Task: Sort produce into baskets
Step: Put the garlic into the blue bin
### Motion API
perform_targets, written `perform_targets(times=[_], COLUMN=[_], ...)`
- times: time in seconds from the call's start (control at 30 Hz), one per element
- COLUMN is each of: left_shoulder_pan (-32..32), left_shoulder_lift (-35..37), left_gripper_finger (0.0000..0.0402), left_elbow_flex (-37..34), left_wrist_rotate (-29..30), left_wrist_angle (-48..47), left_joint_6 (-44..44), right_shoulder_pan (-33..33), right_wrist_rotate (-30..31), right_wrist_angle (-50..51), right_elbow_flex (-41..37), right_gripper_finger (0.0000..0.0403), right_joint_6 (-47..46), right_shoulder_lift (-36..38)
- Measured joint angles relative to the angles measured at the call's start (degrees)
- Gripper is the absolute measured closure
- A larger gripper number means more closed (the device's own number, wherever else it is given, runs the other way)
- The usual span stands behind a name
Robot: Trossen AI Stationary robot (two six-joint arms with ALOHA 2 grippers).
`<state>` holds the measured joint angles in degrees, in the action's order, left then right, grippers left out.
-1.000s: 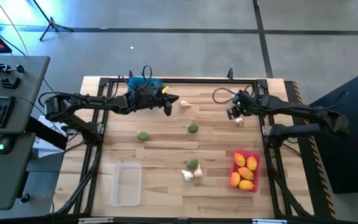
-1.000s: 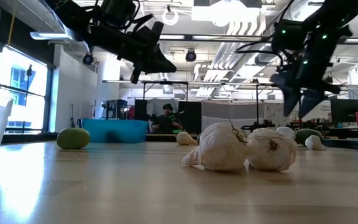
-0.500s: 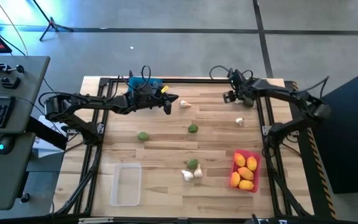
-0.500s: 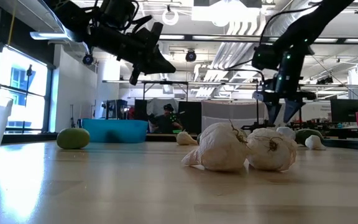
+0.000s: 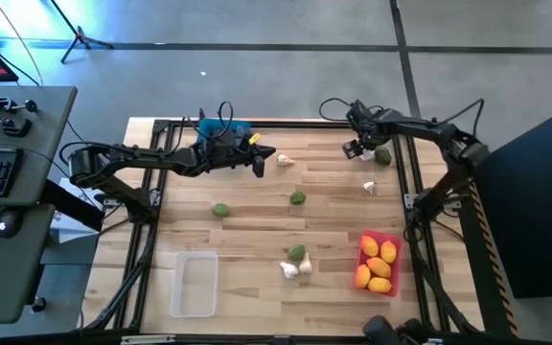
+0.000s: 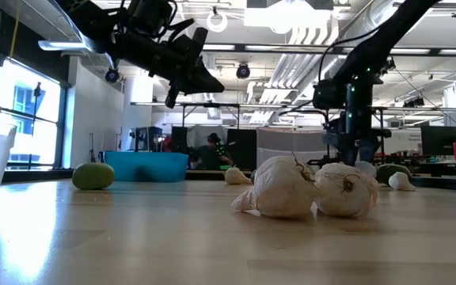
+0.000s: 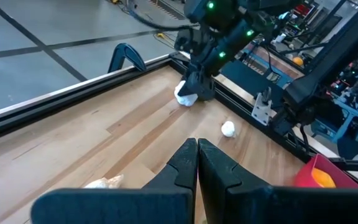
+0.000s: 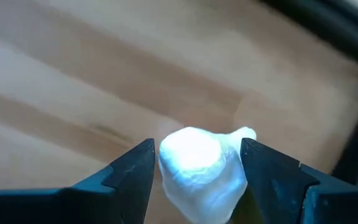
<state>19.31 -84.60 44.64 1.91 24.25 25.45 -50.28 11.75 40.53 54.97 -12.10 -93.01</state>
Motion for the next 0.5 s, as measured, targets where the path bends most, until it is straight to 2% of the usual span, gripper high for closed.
perform_targets(times=[0.27,0.5], left_shoulder_pan=[0.0,0.2], left_shoulder_lift=[0.0,0.0], left_gripper_finger=[0.0401,0.0401], left_elbow_flex=[0.0,0.0], left_wrist_rotate=[0.0,0.0], left_wrist_angle=[0.0,-0.5], left_joint_6=[0.0,-0.1], right_shoulder_pan=[0.0,0.0], right_wrist_rotate=[-1.1,-6.6], right_wrist_angle=[1.6,5.7], right_elbow_flex=[0.0,1.3], right_gripper_finger=[0.0185,0.0259], right_joint_6=[2.1,1.8], right_shoulder_lift=[-1.9,-1.9])
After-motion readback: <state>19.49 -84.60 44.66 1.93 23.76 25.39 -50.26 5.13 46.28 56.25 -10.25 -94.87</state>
